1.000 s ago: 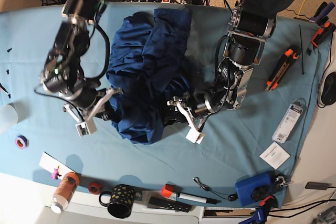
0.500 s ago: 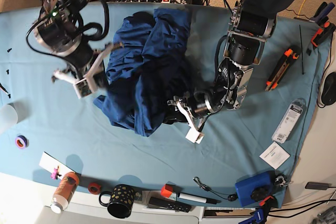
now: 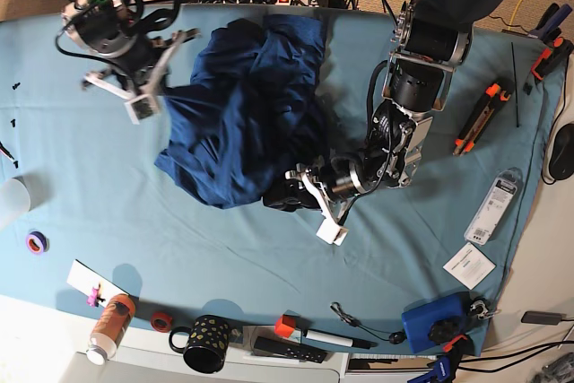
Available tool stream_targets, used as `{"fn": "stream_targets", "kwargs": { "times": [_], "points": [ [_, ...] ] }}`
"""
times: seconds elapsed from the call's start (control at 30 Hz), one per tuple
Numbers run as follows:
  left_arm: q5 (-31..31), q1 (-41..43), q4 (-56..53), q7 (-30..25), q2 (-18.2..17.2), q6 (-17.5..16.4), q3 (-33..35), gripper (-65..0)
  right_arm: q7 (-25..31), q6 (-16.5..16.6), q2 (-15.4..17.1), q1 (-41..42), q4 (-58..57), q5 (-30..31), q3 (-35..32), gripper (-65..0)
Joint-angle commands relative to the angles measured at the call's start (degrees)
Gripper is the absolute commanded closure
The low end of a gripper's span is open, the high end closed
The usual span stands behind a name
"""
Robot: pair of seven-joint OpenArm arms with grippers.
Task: Layout the t-shirt on the table in an organized manner, then fold the t-shirt properly
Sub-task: 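Drag the grasped fabric with the right gripper away from the left gripper, then pull the held fabric with the left gripper to spread the shirt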
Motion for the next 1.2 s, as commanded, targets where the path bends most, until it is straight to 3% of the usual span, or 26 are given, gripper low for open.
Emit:
{"fn": "stream_targets", "kwargs": {
  "times": [0.0, 0.2, 0.47, 0.63, 0.73, 0.77, 0.87, 0.93, 1.07, 1.17],
  "points": [
    [-0.46, -0.74, 0.24, 1.29, 0.17, -0.21, 0.0, -20.8, 1.64, -0.9, 0.35, 0.26, 0.9, -1.05, 2.43, 0.0],
    [-0.48, -0.74, 0.22, 1.27, 0.2, -0.21, 0.0, -20.8, 4.15, -2.38, 0.35, 0.24, 0.9, -2.51, 19.3, 0.0],
    [-0.48, -0.74, 0.24, 1.27, 0.2, -0.21, 0.0, -20.8, 3.45, -2.36, 0.35, 0.24, 0.9, 7.74, 36.37, 0.0],
    [-0.55, -0.74, 0.24, 1.27, 0.22, -0.21, 0.0, -20.8, 3.5, -0.9, 0.35, 0.24, 0.9, 12.55, 38.42, 0.0],
    [-0.96, -0.76, 0.24, 1.29, 0.22, -0.21, 0.0, -20.8, 5.79, 0.09, 0.35, 0.24, 0.9, 13.46, 38.45, -22.7],
    [-0.94, -0.74, 0.24, 1.31, 0.22, -0.21, 0.0, -20.8, 7.89, 0.09, 0.35, 0.26, 0.9, 13.2, 38.42, -27.4],
    [-1.33, -0.76, 0.24, 2.12, 0.22, -0.21, 0.0, -20.9, 14.4, 0.02, 0.7, 0.26, 0.9, 12.22, 38.42, -28.4],
    [-5.05, -0.9, 0.24, 5.57, 0.24, -0.21, 0.0, -20.9, 15.06, -0.02, 1.84, 0.66, 0.9, 12.68, 38.42, -28.4],
    [-15.96, -2.05, 0.68, 17.46, 0.9, -0.21, 0.0, -21.0, 12.74, 0.02, 2.4, 1.33, 0.9, 16.48, 38.32, -28.4],
    [-20.63, -3.82, 1.84, 23.87, 2.45, -0.21, 0.0, -22.1, 5.01, 0.15, 2.38, 1.18, 0.9, 24.55, 38.32, -28.3]
  ]
}}
